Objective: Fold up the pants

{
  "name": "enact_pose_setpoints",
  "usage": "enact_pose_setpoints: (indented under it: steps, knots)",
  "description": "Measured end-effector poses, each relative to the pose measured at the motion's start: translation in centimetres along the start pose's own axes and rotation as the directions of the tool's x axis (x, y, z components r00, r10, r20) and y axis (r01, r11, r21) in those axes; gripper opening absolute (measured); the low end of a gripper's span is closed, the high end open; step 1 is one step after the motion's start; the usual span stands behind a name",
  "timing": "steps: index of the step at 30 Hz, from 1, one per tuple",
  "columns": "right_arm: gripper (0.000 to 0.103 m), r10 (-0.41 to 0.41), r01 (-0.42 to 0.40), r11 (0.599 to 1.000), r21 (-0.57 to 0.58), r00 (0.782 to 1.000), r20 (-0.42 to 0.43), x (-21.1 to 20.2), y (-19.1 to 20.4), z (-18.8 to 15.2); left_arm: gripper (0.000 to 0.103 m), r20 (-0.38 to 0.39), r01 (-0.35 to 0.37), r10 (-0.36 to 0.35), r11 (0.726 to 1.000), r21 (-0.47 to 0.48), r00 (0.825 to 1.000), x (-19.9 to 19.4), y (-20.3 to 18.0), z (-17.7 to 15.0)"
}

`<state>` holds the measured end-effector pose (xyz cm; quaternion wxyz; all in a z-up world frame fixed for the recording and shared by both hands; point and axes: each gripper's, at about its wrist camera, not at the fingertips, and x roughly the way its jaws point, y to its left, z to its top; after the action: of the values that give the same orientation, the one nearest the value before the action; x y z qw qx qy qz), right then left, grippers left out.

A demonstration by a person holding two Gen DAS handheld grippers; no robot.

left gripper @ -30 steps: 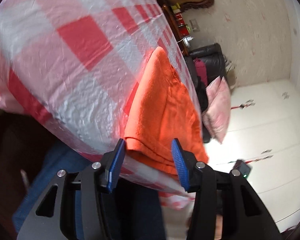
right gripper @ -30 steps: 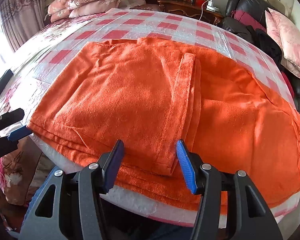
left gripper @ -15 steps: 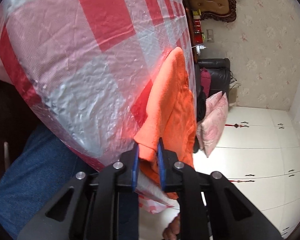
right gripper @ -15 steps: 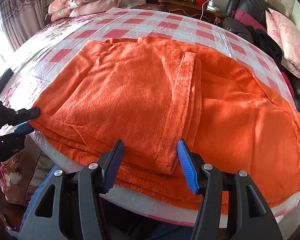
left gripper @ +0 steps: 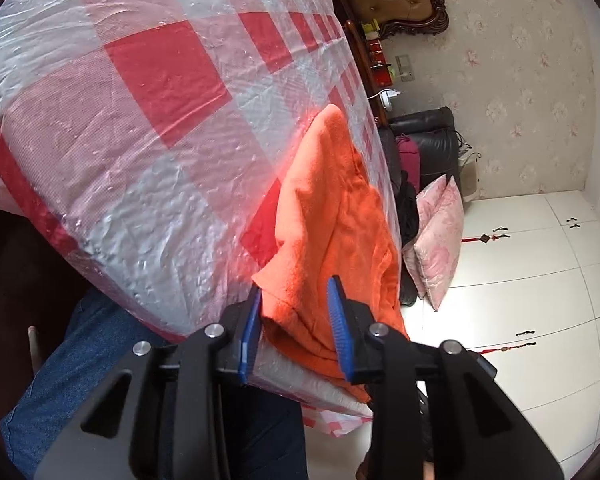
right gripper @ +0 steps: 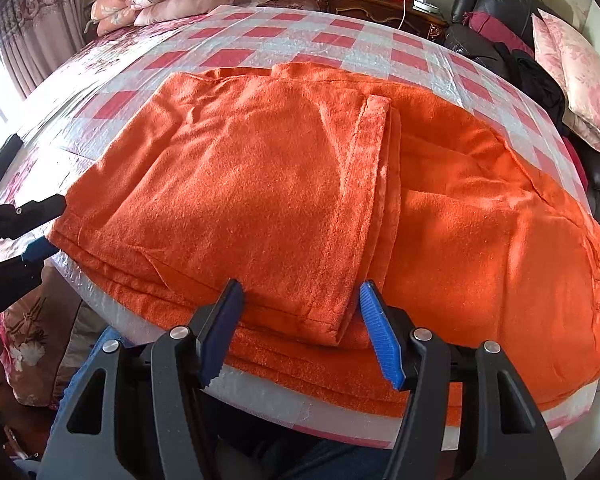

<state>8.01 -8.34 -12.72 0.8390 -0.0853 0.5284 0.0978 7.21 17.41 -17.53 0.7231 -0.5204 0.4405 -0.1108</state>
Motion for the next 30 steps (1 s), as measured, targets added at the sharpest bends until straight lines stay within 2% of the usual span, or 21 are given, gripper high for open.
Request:
enact_pose_setpoints:
  steps: [3, 5, 8, 10, 14, 15, 17, 20, 23, 24, 25, 27, 29, 30]
  knots:
    - [0.06, 0.002, -0.002, 1.0, -0.002, 1.0, -0.007, 0.0, 0.0, 0.1, 0.03, 0.012, 0.033, -0.033, 0.999, -0.008, 0.999, -0.1, -0.1, 1.0]
    - [0.062, -0.002, 0.002, 1.0, -0.002, 1.0, -0.009, 0.1, 0.0, 0.1, 0.03, 0.028, -0.046, 0.045, 0.998, 0.033, 0.999, -0.2, -0.6, 1.1]
    - [0.063, -0.004, 0.004, 1.0, -0.003, 1.0, -0.012, 0.1, 0.0, 0.1, 0.036, 0.115, -0.13, 0.12, 0.987, 0.089, 0.986, -1.5, -1.5, 1.7]
    - [0.063, -0.003, 0.003, 1.0, -0.003, 1.0, -0.01, 0.1, 0.0, 0.0, 0.04, 0.082, -0.107, 0.101, 0.991, 0.079, 0.992, -1.5, -1.3, 2.1]
    - [0.064, -0.001, 0.001, 1.0, 0.0, 1.0, -0.01, 0.2, 0.0, 0.0, 0.041, 0.04, -0.102, 0.098, 0.991, 0.089, 0.994, -0.9, -1.4, 2.2]
    - [0.064, -0.002, 0.002, 1.0, 0.0, 1.0, -0.01, 0.1, 0.0, 0.0, 0.041, 0.002, -0.082, 0.082, 0.994, 0.077, 0.997, -0.4, -1.4, 1.9]
    - [0.064, -0.002, 0.002, 1.0, -0.001, 1.0, -0.007, 0.1, 0.0, 0.0, 0.04, -0.023, -0.078, 0.08, 0.995, 0.069, 0.997, 0.0, -1.5, 0.9]
    - [0.064, 0.003, -0.003, 1.0, 0.002, 1.0, -0.006, 0.1, -0.1, -0.1, 0.039, -0.077, 0.009, -0.013, 0.998, -0.062, 0.997, 0.5, 0.0, -0.1]
    - [0.065, 0.005, -0.005, 1.0, 0.001, 1.0, -0.005, 0.1, -0.2, -0.1, 0.038, -0.066, 0.119, -0.138, 0.966, -0.228, 0.988, 0.6, 2.3, -0.6]
    - [0.065, 0.006, -0.006, 1.0, 0.001, 1.0, -0.006, 0.1, -0.2, -0.1, 0.036, -0.052, 0.129, -0.145, 0.962, -0.242, 0.988, 0.5, 2.6, -0.5]
    - [0.065, 0.007, -0.007, 1.0, 0.0, 1.0, -0.006, 0.1, -0.2, -0.1, 0.036, -0.046, 0.12, -0.133, 0.968, -0.222, 0.99, 0.5, 2.4, -0.4]
    - [0.065, 0.005, -0.005, 1.0, 0.002, 1.0, -0.006, 0.1, -0.2, -0.1, 0.034, -0.049, 0.071, -0.077, 0.99, -0.124, 0.996, 0.9, 1.0, 0.0]
    - [0.064, -0.007, 0.007, 1.0, -0.006, 1.0, -0.019, 0.0, 0.0, 0.3, 0.03, -0.048, 0.02, -0.023, 0.998, -0.061, 0.999, 1.3, -0.2, 0.2]
    - [0.064, -0.02, 0.02, 1.0, -0.012, 1.0, -0.017, -0.2, 0.1, 0.9, 0.016, -0.039, -0.042, 0.042, 0.999, -0.004, 0.998, 1.5, -0.9, 0.2]
